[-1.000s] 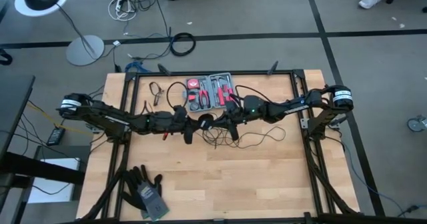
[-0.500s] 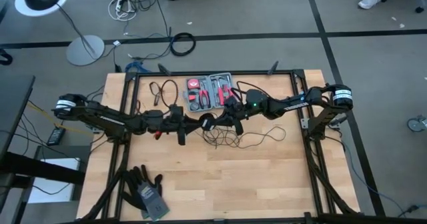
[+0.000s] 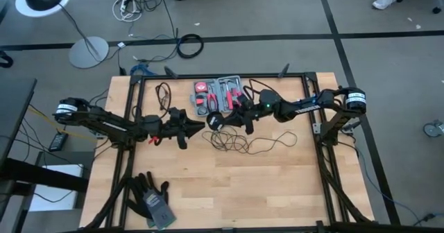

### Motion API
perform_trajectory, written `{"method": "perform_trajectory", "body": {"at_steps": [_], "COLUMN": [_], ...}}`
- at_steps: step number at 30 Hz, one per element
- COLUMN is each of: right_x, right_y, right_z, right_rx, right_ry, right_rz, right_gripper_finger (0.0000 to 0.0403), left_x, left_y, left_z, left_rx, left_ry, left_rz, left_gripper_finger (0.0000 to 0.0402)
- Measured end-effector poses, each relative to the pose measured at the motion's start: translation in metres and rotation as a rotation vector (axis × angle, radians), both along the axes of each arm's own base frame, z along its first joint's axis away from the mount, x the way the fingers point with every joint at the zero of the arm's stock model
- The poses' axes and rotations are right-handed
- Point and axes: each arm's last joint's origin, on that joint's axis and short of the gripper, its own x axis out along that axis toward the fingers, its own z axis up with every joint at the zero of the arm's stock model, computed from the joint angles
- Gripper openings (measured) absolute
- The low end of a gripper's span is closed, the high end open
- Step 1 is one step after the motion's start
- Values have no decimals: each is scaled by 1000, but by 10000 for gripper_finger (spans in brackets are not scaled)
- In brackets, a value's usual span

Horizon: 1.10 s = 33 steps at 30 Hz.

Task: Coil cords
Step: Coil the black wire onto the black spool

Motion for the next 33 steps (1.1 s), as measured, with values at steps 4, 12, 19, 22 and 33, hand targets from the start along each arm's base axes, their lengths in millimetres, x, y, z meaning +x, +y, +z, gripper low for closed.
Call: {"method": "perform_trajectory", "body": {"at_steps": [4, 12, 19, 22, 33], "right_x": [0, 0, -1, -1, -1], "right_y": [-1, 0, 0, 0, 0], "right_z": [1, 5, 5, 5, 10], "right_rx": [25, 48, 65, 72, 88], "right_ry": [-7, -31, -29, -27, -64], "right_rz": [0, 6, 8, 9, 4], "right_gripper_finger": [1, 1, 1, 1, 2], "left_x": [0, 0, 0, 0, 17], "left_y": [0, 0, 1, 1, 0], "left_z": [0, 1, 4, 7, 15], "left_rx": [5, 17, 53, 53, 52], "left_ry": [0, -5, -34, -60, -61], "left_rz": [-11, -9, 16, 22, 33], "left_gripper_finger": [74, 74, 74, 74, 74]}}
